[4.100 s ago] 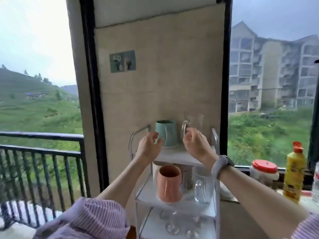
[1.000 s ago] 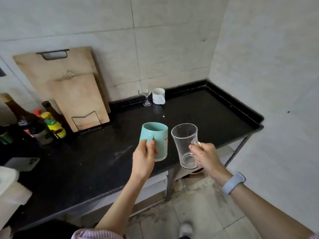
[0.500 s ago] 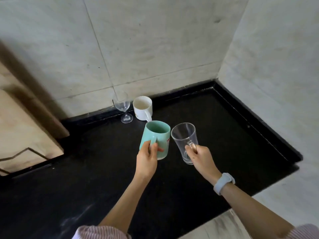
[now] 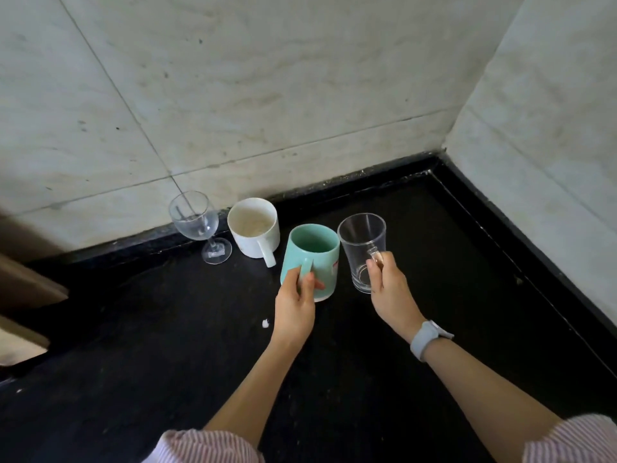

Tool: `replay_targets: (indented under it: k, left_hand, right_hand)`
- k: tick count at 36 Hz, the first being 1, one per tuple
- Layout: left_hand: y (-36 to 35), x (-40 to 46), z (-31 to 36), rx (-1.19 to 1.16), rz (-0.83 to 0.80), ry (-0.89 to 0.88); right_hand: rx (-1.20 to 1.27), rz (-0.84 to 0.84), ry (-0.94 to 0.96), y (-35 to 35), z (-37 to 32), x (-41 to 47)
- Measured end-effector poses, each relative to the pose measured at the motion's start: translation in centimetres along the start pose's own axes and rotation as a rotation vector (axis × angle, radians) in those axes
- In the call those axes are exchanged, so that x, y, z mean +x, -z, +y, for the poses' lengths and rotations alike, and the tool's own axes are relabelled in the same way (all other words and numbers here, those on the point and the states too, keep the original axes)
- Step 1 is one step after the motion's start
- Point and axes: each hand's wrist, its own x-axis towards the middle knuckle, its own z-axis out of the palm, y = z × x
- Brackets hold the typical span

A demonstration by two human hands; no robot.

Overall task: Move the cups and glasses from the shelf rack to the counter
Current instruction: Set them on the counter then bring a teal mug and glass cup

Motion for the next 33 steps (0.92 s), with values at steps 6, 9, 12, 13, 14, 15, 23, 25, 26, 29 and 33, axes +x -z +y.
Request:
replay_targets:
  k: [6, 9, 12, 13, 14, 15, 23, 25, 26, 29, 33]
  left_hand:
    - [-1.4, 2.5, -0.6, -0.023, 0.044, -0.008]
    - [-1.9, 3.5, -0.7, -0.036, 0.039, -0.011]
    - [-2.4, 4.5, -0.8, -0.063, 0.018, 0.014]
    - [-2.5, 4.8, -1.0, -0.075, 0.01, 0.027]
    - [-2.6, 5.2, -1.2, -0.087, 0.004, 0.039]
    - [-2.6, 5.5, -1.3, -0.097, 0.001, 0.048]
    - [-3.1, 7.7, -1.9, -0.073, 0.027, 0.071]
    - [-3.2, 7.9, -2.0, -0.053, 0.051, 0.078]
    - [-3.2, 8.0, -2.0, -0.041, 0.065, 0.082]
    - [-3.2, 8.3, -1.9, -0.002, 0.099, 0.084]
    - [-3.5, 8.4, -1.6, 0.083, 0.166, 0.077]
  right_hand:
    - [0.056, -0.007, -0.018, -1.4, 0.6, 2.3]
    - [-0.078, 0.016, -0.013, -1.4, 1.1, 3.3]
    - [-0.173, 0.029, -0.004, -1.1, 1.4, 4.4]
    - [-0.181, 0.025, -0.011, -1.1, 1.5, 4.7]
    - [-0.182, 0.02, -0.017, -1.0, 1.6, 5.1]
    - [-0.172, 0.013, -0.022, -1.0, 1.6, 5.5]
    - [-0.096, -0.072, -0.064, -1.0, 0.8, 7.8]
    - [-0.089, -0.072, -0.074, -1.0, 0.8, 8.3]
    - [-0.088, -0.07, -0.081, -1.0, 0.7, 8.5]
    - [-0.084, -0.073, -0.111, -1.0, 0.7, 9.2]
    - [-0.107, -0.065, -0.142, -1.3, 0.6, 9.5]
